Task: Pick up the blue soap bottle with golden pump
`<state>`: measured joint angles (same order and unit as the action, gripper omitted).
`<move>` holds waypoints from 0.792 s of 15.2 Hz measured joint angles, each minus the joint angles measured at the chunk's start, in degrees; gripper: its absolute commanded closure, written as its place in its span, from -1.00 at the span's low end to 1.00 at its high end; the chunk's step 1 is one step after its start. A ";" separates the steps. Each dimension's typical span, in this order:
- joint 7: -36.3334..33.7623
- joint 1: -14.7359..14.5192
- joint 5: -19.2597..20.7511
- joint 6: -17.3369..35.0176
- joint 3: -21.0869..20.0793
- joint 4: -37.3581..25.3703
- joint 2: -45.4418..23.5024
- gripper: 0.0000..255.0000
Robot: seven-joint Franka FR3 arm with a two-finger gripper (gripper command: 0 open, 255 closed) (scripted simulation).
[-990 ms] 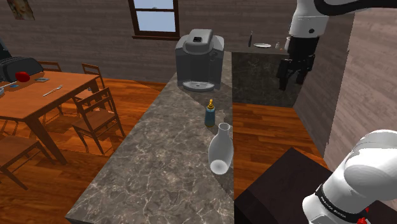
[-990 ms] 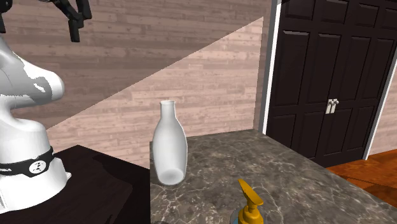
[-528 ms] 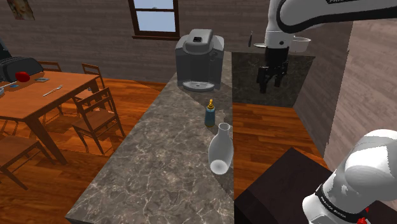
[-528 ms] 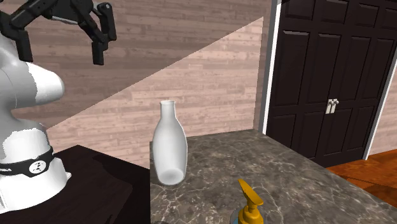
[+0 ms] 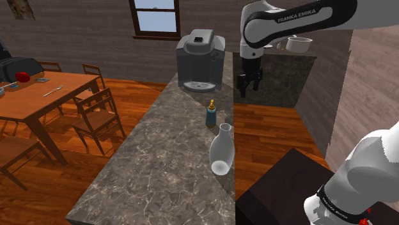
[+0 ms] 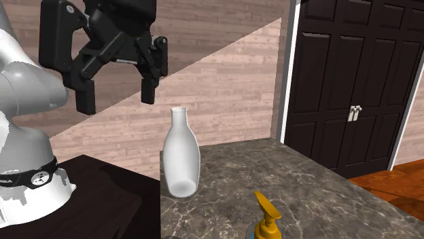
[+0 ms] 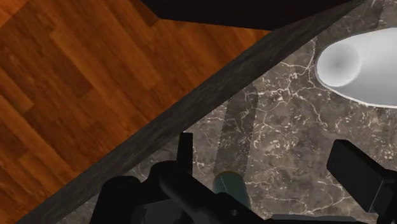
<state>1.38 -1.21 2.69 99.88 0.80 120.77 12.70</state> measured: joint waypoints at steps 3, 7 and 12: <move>1.46 -0.35 0.43 1.81 -0.22 -4.48 -6.93 -1.00; 3.09 -0.88 1.09 3.68 -0.70 -11.13 -16.27 -1.00; 5.17 -1.53 2.13 4.08 -1.32 -21.20 -27.85 -1.00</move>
<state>6.55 -2.74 4.83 103.97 -0.52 99.58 -15.15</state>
